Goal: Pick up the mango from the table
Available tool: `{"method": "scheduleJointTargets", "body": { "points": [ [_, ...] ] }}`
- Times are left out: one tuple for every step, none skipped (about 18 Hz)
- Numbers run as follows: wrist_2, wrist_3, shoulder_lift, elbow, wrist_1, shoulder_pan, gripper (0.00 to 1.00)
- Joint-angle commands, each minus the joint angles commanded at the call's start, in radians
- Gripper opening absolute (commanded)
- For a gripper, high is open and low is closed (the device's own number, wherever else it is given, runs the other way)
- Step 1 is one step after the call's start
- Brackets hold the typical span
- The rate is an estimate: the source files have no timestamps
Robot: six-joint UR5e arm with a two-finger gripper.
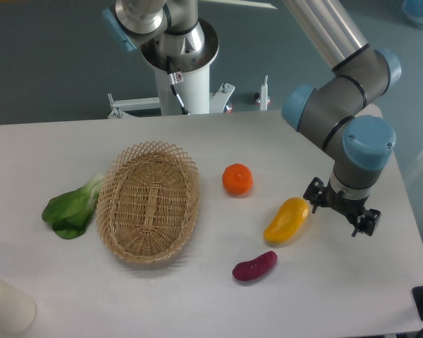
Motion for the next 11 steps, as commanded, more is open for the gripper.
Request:
{"method": "scheduleJointTargets", "body": {
  "points": [
    [0.0,0.0,0.002,0.0,0.0,0.002,1.0],
    [0.0,0.0,0.002,0.0,0.0,0.0,1.0],
    [0.0,0.0,0.002,0.0,-0.002,0.002,1.0],
    [-0.002,0.0,0.003,0.0,-0.002,0.0,1.0],
    [-0.002,0.0,0.003,0.002,-0.002,0.0,1.0],
    [-0.006,0.0,0.003,0.002,-0.003,0.002,1.0],
    [-0.005,-0.002,0.003,0.002,-0.003,0.002,1.0],
    [0.0,-0.006,0.002,0.002,-0.005,0.0,1.0],
    [-0.002,-0.015,0.002,0.0,-0.005,0.0,1.0],
    [-0.003,-0.017,0.0,-0.002,-0.006,0.0,1.0],
    [-0.006,-0.028,0.0,-0.009,-0.012,0.0,1.0]
  ]
}}
